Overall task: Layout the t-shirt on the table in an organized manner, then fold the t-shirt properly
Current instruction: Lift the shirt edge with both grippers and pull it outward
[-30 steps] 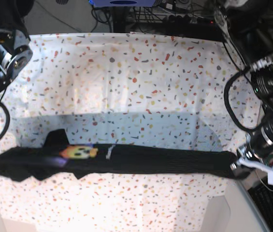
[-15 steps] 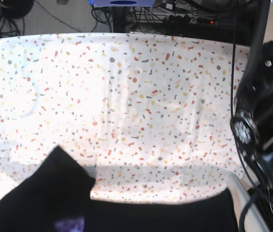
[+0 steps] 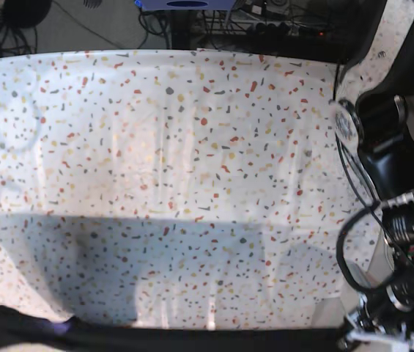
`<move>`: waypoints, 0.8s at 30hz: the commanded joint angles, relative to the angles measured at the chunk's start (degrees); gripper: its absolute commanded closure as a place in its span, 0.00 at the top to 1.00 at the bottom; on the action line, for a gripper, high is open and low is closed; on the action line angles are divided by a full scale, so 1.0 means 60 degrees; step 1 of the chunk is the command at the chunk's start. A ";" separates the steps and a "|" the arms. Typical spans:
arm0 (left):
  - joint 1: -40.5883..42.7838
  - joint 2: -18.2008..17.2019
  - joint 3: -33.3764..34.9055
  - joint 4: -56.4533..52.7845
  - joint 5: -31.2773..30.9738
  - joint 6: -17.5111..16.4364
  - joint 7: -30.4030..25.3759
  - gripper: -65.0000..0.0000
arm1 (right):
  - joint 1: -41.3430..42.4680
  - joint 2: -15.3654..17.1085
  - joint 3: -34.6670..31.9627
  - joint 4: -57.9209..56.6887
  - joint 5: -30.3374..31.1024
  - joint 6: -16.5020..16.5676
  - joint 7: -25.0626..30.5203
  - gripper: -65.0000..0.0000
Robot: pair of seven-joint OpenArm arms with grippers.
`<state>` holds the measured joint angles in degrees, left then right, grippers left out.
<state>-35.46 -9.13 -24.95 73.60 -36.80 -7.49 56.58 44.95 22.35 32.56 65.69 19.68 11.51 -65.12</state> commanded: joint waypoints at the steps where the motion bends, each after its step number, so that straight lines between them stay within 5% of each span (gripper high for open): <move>1: 0.0247 -0.0113 -0.0083 0.0238 -0.0014 0.0010 -0.0309 0.00 | -0.0246 0.0077 0.0222 0.0150 -0.0079 -0.0021 0.0400 0.00; 9: 0.4497 -0.0347 -0.0010 0.0268 0.0015 -0.0005 -0.1994 0.00 | -0.4715 -0.0684 0.0559 0.0136 -0.0079 -0.0021 0.2685 0.00; 21: 0.6812 -0.0523 -0.0127 0.0385 0.0015 -0.0034 -0.2404 0.00 | -0.7338 -0.1197 0.0779 0.0194 -0.0064 0.0009 0.3506 0.00; 24: 0.7266 -0.0596 -0.0127 0.0810 0.0001 -0.0049 -0.2404 0.00 | -0.7587 -0.1271 0.1263 0.0209 -0.0064 0.0683 0.3374 0.00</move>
<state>8.64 -11.66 -25.12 77.32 -36.58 -7.90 43.97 -1.32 12.97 39.55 65.67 19.79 16.53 -46.44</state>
